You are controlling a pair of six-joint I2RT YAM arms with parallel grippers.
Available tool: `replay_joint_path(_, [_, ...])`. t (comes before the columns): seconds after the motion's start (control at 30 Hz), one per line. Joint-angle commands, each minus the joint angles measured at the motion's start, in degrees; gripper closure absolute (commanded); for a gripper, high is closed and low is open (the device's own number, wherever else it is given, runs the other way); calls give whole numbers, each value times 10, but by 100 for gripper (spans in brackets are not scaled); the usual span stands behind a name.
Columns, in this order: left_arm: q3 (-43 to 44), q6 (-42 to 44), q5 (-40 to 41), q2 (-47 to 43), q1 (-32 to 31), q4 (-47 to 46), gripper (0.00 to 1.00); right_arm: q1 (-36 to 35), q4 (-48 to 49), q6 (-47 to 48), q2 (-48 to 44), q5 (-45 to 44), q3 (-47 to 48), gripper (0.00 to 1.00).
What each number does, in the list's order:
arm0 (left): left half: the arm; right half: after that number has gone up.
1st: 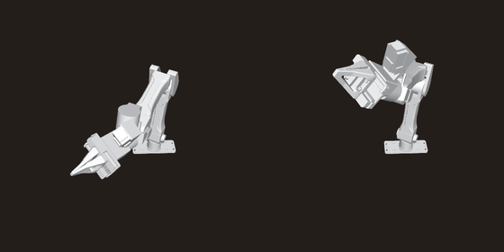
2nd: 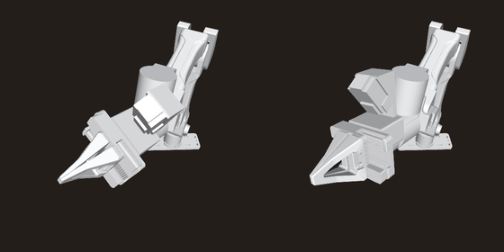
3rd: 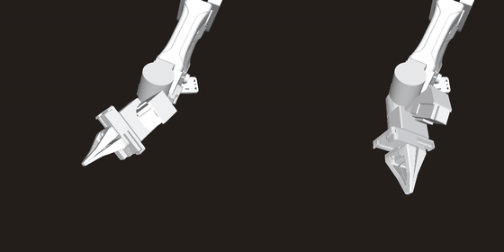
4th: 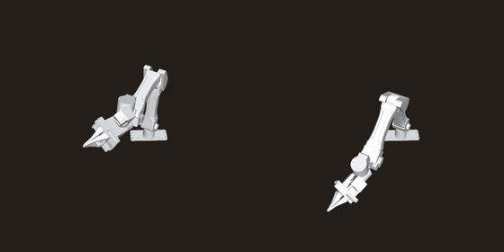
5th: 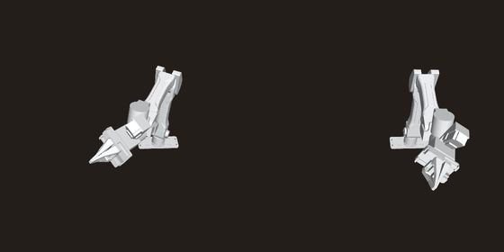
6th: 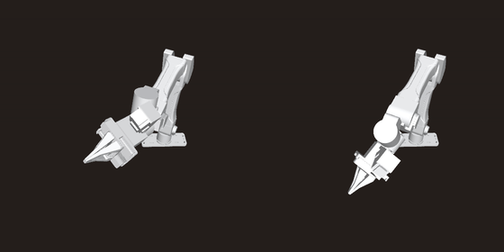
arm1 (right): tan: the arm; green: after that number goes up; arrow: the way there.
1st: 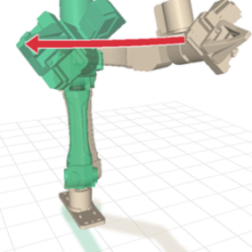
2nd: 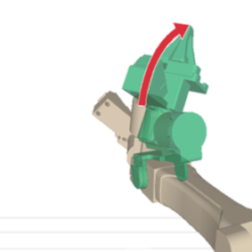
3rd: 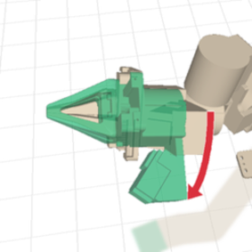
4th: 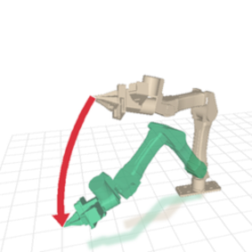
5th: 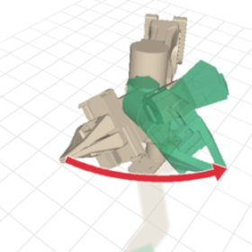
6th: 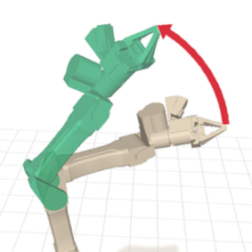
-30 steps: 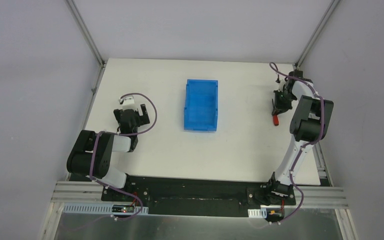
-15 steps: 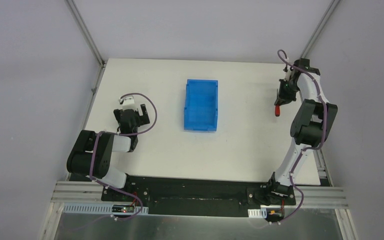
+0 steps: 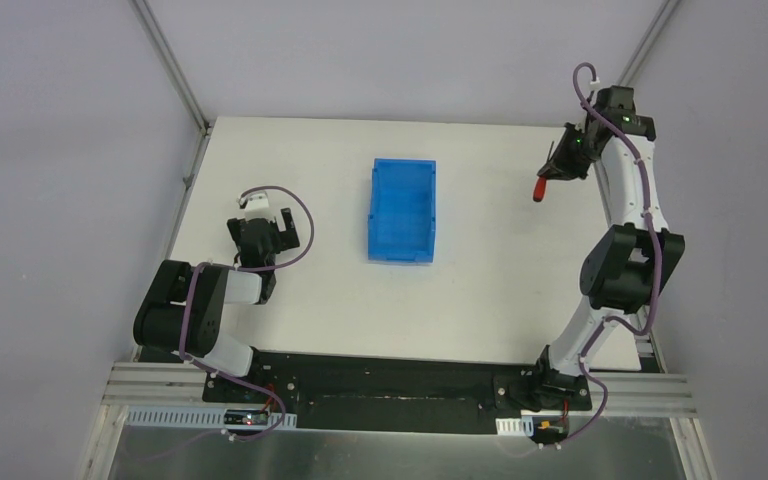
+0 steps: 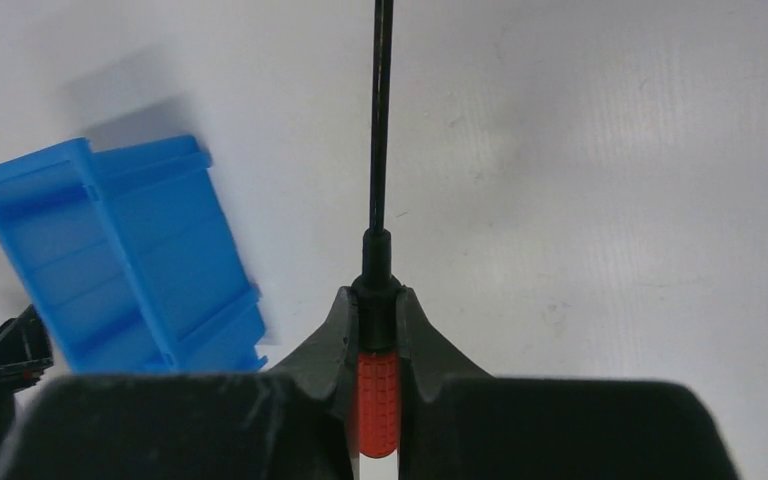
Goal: Put the screwdriver in the bin
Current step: Pick up the screwdriver from the center of the board, then place the screwdriver in the bin.
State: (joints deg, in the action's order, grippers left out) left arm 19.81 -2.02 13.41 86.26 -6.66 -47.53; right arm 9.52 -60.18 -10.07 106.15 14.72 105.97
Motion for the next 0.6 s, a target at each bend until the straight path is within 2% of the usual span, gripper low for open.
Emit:
replay_joint_path(0.0, [8, -4, 7, -1, 3, -11, 1, -41, -10, -74, -34, 30, 32, 100])
replay_joint_path(0.1, [8, -4, 7, 0, 3, -11, 1, -74, -19, -91, -30, 28, 47, 100])
replay_joint_path(0.27, [8, -4, 7, 0, 3, -11, 1, -155, -49, -94, 0, -36, 103, 100])
replay_joint_path(0.47, [8, -4, 7, 0, 2, -11, 1, -236, -103, -98, 82, -72, 228, 100])
replay_joint_path(0.57, [8, -4, 7, -1, 3, -11, 1, -270, -114, -101, 109, -102, 261, 100])
